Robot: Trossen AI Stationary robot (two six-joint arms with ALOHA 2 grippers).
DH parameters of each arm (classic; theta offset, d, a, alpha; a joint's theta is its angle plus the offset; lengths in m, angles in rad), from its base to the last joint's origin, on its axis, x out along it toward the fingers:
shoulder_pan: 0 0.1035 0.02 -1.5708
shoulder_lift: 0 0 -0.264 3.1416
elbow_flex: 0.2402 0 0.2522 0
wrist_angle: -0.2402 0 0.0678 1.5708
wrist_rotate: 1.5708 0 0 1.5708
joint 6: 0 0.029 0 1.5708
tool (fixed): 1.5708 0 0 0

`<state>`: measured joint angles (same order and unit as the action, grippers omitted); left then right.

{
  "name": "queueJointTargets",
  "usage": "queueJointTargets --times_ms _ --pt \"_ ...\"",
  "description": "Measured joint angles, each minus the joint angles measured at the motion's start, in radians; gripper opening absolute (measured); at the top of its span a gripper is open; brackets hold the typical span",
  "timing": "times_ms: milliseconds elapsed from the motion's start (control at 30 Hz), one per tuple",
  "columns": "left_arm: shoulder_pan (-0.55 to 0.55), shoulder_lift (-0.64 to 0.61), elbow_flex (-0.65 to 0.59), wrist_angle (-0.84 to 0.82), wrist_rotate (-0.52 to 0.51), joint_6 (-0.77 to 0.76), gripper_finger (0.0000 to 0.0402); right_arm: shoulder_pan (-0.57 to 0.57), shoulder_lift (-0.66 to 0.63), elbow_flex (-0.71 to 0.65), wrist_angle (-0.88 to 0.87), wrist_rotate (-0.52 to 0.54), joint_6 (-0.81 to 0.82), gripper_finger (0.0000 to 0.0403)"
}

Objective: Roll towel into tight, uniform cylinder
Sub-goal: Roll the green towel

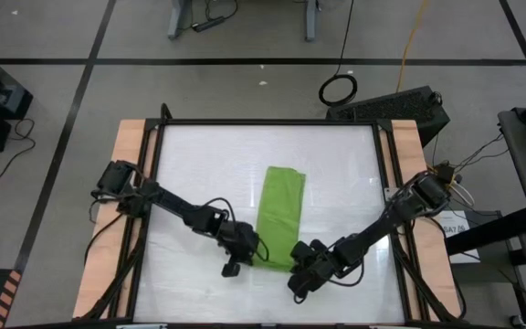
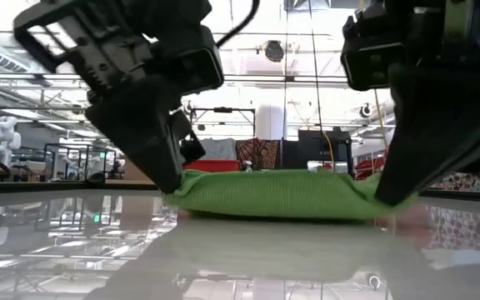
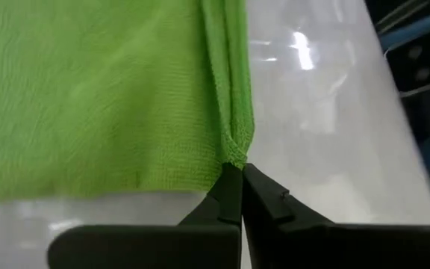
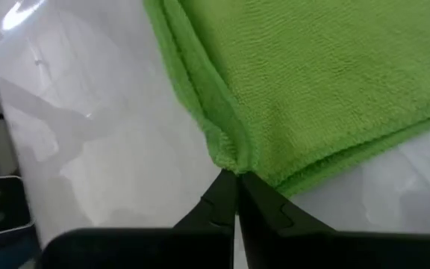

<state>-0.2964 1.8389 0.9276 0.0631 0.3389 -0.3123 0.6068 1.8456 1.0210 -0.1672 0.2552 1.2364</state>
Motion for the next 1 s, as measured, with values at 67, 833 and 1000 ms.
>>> queueJointTargets --times_ms 67,833,1000 --pt "0.016 0.000 0.000 0.004 0.038 -0.051 0.0001 0.003 -0.011 0.000 -0.009 -0.025 0.012 0.0000" --pt "0.091 -0.002 -0.001 -0.036 0.232 -0.388 0.0000 0.003 -0.099 -0.001 -0.130 0.012 -0.161 0.0169" --pt "0.113 0.004 0.000 -0.033 0.232 -0.408 0.0000 0.037 -0.146 0.001 -0.092 0.048 -0.524 0.0216"
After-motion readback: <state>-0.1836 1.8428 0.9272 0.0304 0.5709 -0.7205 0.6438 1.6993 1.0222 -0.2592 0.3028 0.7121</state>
